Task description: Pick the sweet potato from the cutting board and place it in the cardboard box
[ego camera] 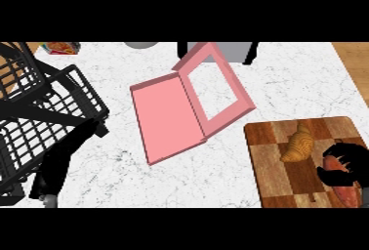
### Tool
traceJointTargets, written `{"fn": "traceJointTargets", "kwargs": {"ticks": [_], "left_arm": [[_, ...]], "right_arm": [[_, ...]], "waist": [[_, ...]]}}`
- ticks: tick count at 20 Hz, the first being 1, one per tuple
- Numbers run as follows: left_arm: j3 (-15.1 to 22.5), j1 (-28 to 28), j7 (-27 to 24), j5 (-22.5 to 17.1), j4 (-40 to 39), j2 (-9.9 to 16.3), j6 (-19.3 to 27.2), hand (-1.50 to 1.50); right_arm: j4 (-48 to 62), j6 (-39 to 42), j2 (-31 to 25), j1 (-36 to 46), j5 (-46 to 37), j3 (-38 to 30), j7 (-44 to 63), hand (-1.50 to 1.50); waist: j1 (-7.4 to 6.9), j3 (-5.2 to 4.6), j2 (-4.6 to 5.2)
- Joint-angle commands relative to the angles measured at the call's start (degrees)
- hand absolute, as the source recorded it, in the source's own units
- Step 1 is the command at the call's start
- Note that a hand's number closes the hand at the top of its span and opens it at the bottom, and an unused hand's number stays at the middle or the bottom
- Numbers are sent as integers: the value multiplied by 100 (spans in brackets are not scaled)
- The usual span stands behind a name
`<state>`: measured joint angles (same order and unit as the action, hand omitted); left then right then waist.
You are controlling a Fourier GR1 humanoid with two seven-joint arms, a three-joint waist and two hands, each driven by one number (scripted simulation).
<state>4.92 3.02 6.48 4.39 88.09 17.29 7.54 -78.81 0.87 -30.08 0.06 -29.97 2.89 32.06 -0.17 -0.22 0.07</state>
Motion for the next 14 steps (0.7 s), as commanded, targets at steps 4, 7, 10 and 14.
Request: {"fn": "traceJointTargets", "kwargs": {"ticks": [4, 7, 10, 14], "left_arm": [[-117, -122, 106, 32, 349, 13, 55, 0], [-71, -24, -366, 82, -123, -215, 156, 0], [-294, -228, -57, 26, 125, 54, -17, 0], [-294, -367, -262, 119, -279, -174, 92, 0]], "right_arm": [[-1206, -535, 592, -189, -1697, 1471, 772, 150], [-1448, -669, 1120, -212, -2723, 2513, 1305, 150], [-1886, -398, 1133, -208, -3192, 2683, 1807, 150], [-2580, 331, 1166, 195, -3599, 2687, 2431, 150]], "waist": [[-16, 14, -38], [-13, 4, -30], [25, 17, -24], [46, 14, -16]]}}
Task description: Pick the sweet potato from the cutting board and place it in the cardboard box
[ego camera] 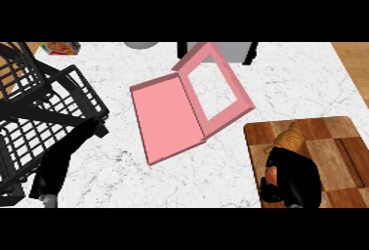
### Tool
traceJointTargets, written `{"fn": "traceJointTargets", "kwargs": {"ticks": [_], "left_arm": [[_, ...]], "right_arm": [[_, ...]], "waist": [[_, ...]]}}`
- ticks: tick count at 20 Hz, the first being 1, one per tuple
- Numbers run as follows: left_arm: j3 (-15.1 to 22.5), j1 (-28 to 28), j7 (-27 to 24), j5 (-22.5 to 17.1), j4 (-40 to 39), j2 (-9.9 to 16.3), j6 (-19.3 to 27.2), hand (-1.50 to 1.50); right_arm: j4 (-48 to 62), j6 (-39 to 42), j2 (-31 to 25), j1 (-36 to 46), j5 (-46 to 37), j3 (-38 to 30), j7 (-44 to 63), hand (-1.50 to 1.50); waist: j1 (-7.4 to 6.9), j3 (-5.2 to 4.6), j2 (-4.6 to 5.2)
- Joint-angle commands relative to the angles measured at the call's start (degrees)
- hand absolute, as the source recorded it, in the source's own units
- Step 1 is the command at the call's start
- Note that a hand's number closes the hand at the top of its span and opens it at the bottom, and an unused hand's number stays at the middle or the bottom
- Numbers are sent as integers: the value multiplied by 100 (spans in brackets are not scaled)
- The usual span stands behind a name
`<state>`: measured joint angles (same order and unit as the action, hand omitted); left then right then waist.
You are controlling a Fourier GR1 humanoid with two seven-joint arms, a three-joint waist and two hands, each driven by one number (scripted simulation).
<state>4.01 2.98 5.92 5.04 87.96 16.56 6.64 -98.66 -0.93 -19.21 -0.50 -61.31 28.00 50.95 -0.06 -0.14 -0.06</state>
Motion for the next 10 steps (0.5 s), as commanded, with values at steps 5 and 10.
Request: {"fn": "traceJointTargets", "kwargs": {"ticks": [5, 10], "left_arm": [[-394, -20, -175, -117, 208, 153, -102, 0], [-116, -38, -182, 196, 10, -155, 188, 0]], "right_arm": [[-1481, 455, 373, 57, -696, 446, 606, 150], [-2293, -219, 725, 483, -410, 587, -22, 150]], "waist": [[4, 11, -12], [12, 13, -14]]}}
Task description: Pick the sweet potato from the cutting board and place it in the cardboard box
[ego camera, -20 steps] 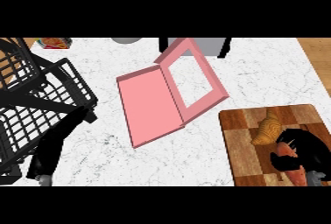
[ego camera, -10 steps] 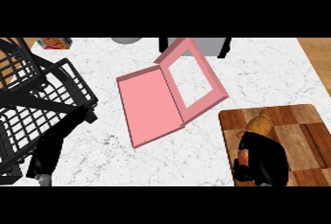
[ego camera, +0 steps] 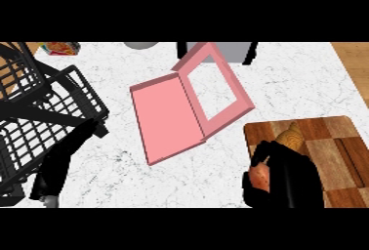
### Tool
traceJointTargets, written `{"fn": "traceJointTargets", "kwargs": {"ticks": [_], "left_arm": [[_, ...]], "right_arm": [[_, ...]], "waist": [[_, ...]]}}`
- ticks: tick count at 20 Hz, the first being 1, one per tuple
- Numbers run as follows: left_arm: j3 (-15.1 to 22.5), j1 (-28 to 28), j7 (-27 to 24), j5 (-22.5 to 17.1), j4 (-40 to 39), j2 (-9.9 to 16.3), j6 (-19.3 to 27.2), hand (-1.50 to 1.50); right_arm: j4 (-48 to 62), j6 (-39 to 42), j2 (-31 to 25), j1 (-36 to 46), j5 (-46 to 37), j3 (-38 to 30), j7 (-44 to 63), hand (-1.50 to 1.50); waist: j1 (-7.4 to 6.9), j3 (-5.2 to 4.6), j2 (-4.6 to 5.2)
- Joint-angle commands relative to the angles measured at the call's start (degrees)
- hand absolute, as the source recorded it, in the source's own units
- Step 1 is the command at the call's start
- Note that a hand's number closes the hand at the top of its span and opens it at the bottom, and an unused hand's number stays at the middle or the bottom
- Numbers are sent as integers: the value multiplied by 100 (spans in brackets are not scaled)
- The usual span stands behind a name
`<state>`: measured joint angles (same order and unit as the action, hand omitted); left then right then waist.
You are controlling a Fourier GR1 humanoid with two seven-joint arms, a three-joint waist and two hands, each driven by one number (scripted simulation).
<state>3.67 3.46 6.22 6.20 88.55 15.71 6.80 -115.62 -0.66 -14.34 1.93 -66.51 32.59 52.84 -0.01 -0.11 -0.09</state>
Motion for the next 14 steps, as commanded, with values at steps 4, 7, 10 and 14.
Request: {"fn": "traceJointTargets", "kwargs": {"ticks": [4, 7, 10, 14], "left_arm": [[-245, -199, -176, -49, 43, 58, 4, 0], [-301, -226, -264, -40, -103, 37, -32, 0], [-306, -481, -439, -4, -426, -105, -24, 0], [-228, -374, -27, 141, -1, -87, -27, 0]], "right_arm": [[-906, 61, 497, 785, 304, 146, -322, 150], [-502, 277, 1037, 1583, 221, 85, -223, 150], [-80, 329, 1407, 2226, 183, 367, 308, 150], [1017, 131, 1423, 3258, 740, -193, 421, 150]], "waist": [[-26, 9, 2], [-50, 7, 11], [-35, 5, 13], [-75, 8, 16]]}}
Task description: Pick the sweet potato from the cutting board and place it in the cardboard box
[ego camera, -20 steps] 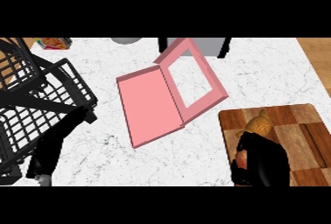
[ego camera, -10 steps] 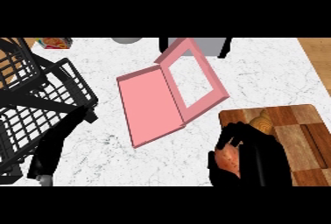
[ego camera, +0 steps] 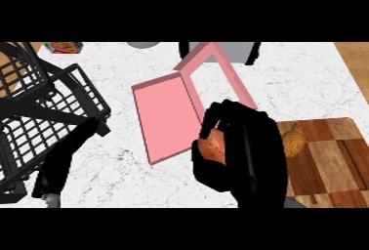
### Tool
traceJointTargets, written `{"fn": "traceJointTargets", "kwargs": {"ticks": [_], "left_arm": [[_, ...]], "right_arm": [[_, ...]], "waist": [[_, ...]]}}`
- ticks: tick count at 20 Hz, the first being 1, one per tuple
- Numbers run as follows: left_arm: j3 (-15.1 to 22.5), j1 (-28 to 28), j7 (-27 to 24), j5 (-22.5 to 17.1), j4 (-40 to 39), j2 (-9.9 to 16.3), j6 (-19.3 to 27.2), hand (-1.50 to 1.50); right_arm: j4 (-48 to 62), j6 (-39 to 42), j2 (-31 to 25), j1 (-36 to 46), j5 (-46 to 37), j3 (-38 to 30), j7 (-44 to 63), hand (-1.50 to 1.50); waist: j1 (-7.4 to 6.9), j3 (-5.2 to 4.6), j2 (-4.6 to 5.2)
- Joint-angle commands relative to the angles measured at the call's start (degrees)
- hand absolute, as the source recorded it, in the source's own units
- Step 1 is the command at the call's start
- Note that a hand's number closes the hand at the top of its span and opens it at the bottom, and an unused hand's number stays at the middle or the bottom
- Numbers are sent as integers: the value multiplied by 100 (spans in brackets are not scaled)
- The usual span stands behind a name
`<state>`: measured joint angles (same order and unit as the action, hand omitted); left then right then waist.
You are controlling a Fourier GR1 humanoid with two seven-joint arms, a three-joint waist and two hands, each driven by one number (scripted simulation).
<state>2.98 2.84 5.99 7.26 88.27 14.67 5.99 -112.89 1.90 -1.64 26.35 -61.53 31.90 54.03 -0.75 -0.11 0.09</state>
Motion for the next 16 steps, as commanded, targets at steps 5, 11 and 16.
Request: {"fn": "traceJointTargets", "kwargs": {"ticks": [5, 11, 16], "left_arm": [[-125, -490, 21, 93, -80, -121, 68, 0], [-260, -354, 293, -63, 369, 48, -144, 0], [-263, -318, -195, -30, 0, 65, -247, 0]], "right_arm": [[1918, -296, 160, 1853, 837, -599, 300, 150], [3550, -1166, 162, 2637, 1416, -416, 298, 150], [5354, -1765, 163, 3187, 1940, -636, -323, 150]], "waist": [[-8, 7, 5], [-97, 10, 9], [-211, 5, 57]]}}
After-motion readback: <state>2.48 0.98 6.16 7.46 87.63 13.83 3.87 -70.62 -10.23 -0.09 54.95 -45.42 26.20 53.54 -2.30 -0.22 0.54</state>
